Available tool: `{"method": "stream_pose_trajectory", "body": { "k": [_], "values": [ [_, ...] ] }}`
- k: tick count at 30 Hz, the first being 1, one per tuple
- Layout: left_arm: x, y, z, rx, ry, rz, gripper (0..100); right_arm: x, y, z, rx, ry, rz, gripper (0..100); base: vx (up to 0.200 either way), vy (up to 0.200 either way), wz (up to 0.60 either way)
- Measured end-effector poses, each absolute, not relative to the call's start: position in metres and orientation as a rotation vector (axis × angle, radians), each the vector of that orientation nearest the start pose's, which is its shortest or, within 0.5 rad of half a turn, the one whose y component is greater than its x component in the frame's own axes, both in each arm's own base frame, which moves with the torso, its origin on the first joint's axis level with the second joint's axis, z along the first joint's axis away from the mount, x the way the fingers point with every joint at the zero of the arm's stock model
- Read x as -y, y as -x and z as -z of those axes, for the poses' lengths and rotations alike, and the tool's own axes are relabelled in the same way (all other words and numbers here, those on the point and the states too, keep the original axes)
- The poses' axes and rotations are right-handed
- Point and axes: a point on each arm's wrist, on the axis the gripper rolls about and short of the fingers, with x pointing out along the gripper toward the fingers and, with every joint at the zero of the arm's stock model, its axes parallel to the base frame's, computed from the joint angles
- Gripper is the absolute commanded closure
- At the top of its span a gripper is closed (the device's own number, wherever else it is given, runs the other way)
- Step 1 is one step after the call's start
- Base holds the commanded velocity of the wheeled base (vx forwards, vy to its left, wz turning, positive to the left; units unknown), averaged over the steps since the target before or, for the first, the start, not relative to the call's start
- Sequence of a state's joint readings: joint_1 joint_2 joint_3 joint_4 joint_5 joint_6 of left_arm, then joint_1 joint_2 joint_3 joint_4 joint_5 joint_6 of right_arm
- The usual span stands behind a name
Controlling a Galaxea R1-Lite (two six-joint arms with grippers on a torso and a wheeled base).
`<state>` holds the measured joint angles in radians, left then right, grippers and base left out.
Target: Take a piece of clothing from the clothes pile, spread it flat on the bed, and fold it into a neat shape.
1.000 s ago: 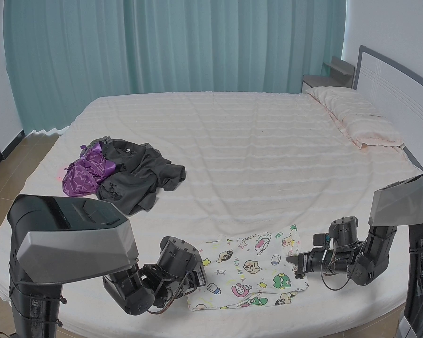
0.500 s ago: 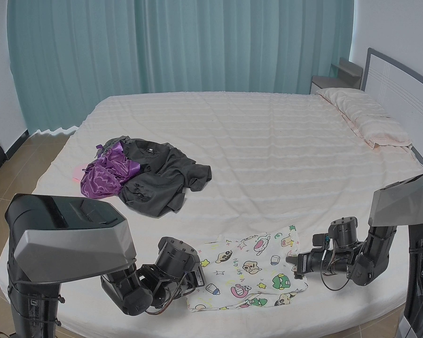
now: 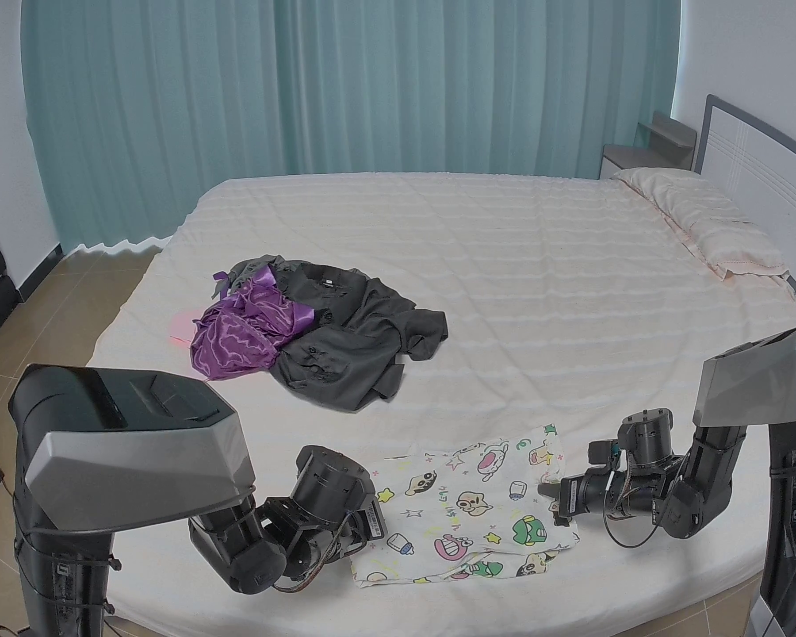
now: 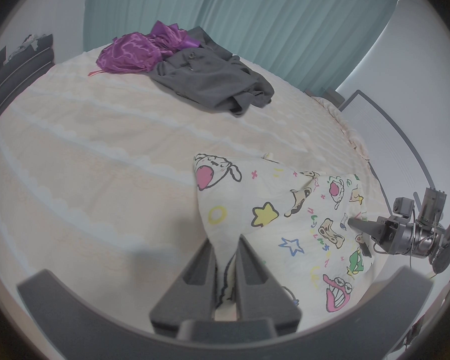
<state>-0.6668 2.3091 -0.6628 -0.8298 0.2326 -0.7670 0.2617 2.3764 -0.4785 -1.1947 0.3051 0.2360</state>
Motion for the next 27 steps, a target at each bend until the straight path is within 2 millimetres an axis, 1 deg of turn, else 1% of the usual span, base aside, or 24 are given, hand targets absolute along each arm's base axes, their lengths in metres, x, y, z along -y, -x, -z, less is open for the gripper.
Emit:
{"method": "stream_pose_trajectory", "body": {
  "k": [10,13,14,21,27],
  "values": [
    [0.199,-0.265,0.034,-0.853,0.408,0.079,100,-0.086,-0.297,0.047,-0.775,-0.242,-0.454,100,0.000,0.000,0.00],
    [0.198,-0.265,0.032,-0.828,0.427,0.091,100,-0.086,-0.297,0.047,-0.775,-0.241,-0.449,100,0.000,0.000,0.00],
    [0.197,-0.265,0.032,-0.818,0.434,0.094,0,-0.086,-0.297,0.047,-0.776,-0.242,-0.448,0,0.000,0.000,0.00],
    [0.193,-0.262,0.034,-0.804,0.443,0.098,0,-0.085,-0.296,0.047,-0.776,-0.244,-0.441,0,0.000,0.000,0.00],
    [0.189,-0.260,0.034,-0.799,0.458,0.093,0,-0.078,-0.288,0.041,-0.784,-0.263,-0.457,0,0.000,0.000,0.00]
  ]
}}
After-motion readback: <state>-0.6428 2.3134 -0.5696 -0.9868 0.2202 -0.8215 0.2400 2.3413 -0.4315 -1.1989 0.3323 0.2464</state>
